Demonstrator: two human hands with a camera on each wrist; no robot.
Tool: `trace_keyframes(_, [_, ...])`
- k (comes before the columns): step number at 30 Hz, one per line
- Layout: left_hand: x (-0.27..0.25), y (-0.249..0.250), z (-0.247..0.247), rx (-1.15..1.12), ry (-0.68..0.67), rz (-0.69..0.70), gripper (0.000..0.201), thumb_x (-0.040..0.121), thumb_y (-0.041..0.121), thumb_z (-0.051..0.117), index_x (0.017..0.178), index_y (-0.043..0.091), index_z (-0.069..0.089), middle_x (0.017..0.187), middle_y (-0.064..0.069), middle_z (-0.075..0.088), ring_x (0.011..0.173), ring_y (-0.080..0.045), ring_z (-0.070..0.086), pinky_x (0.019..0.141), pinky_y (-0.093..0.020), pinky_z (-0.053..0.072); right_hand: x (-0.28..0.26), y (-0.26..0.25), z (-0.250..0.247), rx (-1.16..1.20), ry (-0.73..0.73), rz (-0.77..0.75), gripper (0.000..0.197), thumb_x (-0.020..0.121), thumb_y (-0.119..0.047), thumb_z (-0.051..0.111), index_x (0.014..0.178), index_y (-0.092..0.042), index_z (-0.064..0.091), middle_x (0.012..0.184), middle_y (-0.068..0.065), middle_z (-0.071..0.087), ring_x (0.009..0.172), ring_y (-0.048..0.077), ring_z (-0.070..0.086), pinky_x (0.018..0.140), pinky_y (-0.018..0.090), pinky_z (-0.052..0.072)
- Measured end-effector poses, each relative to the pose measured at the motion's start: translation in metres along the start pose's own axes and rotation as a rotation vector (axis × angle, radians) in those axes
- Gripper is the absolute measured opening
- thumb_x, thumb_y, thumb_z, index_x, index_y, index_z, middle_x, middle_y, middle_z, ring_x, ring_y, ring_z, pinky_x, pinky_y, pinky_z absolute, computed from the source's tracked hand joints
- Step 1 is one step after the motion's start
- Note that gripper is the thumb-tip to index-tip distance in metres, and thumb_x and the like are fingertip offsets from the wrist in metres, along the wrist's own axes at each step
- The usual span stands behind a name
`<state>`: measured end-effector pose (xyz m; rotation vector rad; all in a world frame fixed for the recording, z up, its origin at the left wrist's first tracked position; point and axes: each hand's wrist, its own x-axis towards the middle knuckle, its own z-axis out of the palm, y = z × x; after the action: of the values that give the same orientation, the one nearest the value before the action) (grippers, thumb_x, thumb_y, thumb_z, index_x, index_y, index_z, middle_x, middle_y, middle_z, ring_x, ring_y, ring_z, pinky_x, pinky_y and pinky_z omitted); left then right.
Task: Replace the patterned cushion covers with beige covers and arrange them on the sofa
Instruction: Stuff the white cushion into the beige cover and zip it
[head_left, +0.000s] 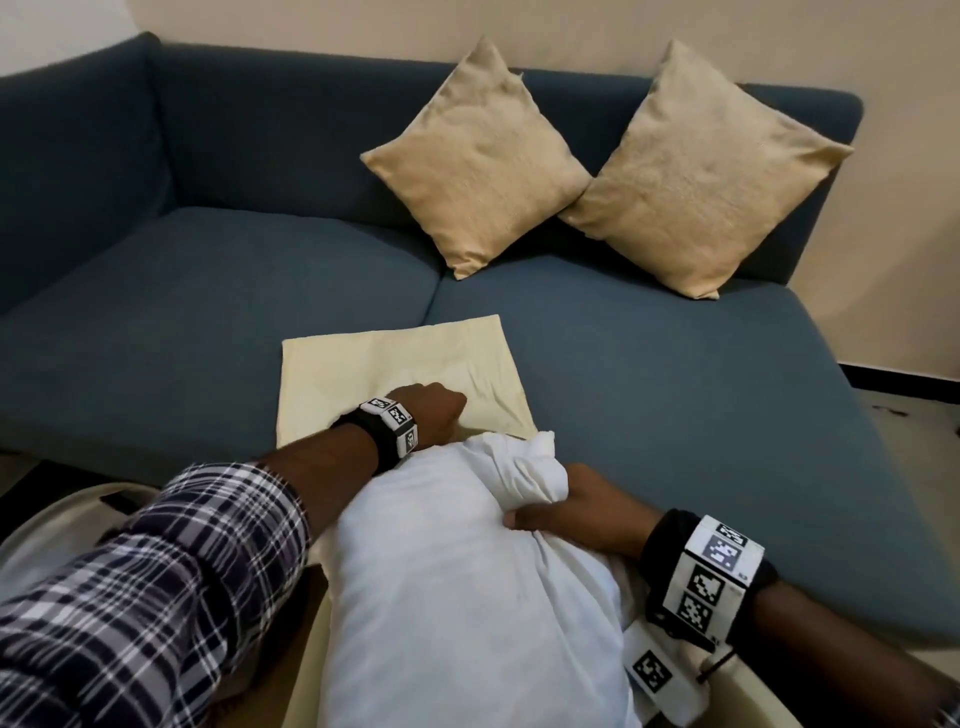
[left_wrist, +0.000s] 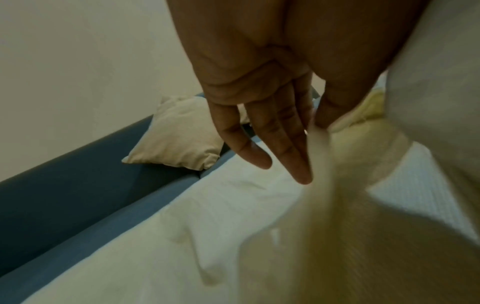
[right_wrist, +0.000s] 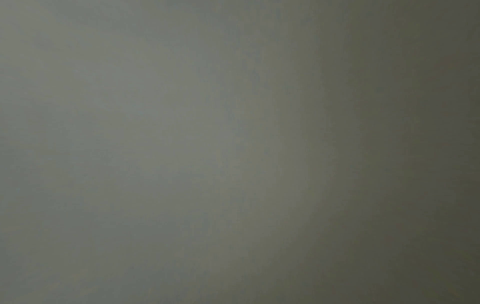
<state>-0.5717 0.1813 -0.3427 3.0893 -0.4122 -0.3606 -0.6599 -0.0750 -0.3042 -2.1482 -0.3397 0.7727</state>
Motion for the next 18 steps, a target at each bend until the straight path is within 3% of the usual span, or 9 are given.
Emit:
trace_keyframes(4, [-0.003, 0.001, -0.028, -0.125, 0.154, -0.039, 0.019, 0.1, 0.029, 0.041, 0.113, 0.017, 0.05, 0.1, -0.013, 0.064, 0.077, -0.03, 0.052, 0.069, -0.034, 0.041, -0.005, -0.01, -0.014, 0.121, 0.039, -0.026, 0.047, 0.057, -0.047, 0.083, 0.102, -0.036, 0.076, 0.106, -0.013, 0.076, 0.103, 0.011, 0.07, 0.1, 0.041, 0.054])
trace_keyframes(7, [-0.006, 0.003, -0.044, -0.238, 0.191, -0.029, 0.016, 0.102, 0.027, 0.039, 0.112, 0.019, 0.049, 0.099, -0.012, 0.065, 0.08, -0.032, 0.057, 0.072, -0.037, 0.046, -0.005, -0.029, -0.018, 0.159, 0.057, -0.097, 0.06, 0.055, -0.037, 0.088, 0.113, -0.036, 0.071, 0.114, -0.012, 0.074, 0.11, 0.012, 0.068, 0.102, 0.043, 0.052])
trace_keyframes(9, [-0.008, 0.007, -0.052, -0.315, 0.218, -0.015, 0.012, 0.103, 0.027, 0.04, 0.108, 0.022, 0.05, 0.099, -0.009, 0.066, 0.083, -0.031, 0.059, 0.076, -0.039, 0.048, -0.004, -0.042, -0.018, 0.144, 0.074, -0.19, 0.07, 0.06, -0.02, 0.092, 0.122, -0.031, 0.063, 0.123, -0.008, 0.068, 0.115, 0.011, 0.063, 0.103, 0.039, 0.051])
trace_keyframes(11, [-0.013, 0.014, -0.061, -0.4, 0.264, 0.011, 0.01, 0.102, 0.028, 0.043, 0.099, 0.024, 0.052, 0.096, -0.003, 0.066, 0.085, -0.027, 0.059, 0.08, -0.041, 0.049, -0.006, -0.05, -0.021, 0.144, 0.064, -0.214, 0.06, 0.067, -0.003, 0.088, 0.116, -0.027, 0.064, 0.12, -0.004, 0.069, 0.111, 0.01, 0.065, 0.099, 0.033, 0.053])
trace_keyframes(14, [-0.021, 0.025, -0.076, -0.512, 0.32, 0.076, 0.01, 0.099, 0.029, 0.054, 0.089, 0.026, 0.054, 0.09, 0.0, 0.065, 0.084, -0.021, 0.059, 0.078, -0.036, 0.046, -0.011, -0.055, -0.027, 0.198, -0.017, -0.144, 0.05, 0.071, -0.001, 0.085, 0.114, -0.021, 0.071, 0.111, -0.002, 0.076, 0.104, 0.015, 0.071, 0.093, 0.033, 0.057])
trace_keyframes(18, [-0.026, 0.025, -0.101, -0.62, 0.378, 0.082, 0.018, 0.095, 0.022, 0.063, 0.08, 0.027, 0.055, 0.078, 0.001, 0.063, 0.073, -0.019, 0.057, 0.074, -0.037, 0.047, -0.013, -0.058, -0.024, 0.222, -0.08, -0.188, 0.051, 0.072, 0.006, 0.082, 0.117, -0.012, 0.069, 0.116, 0.008, 0.075, 0.109, 0.023, 0.07, 0.091, 0.033, 0.058])
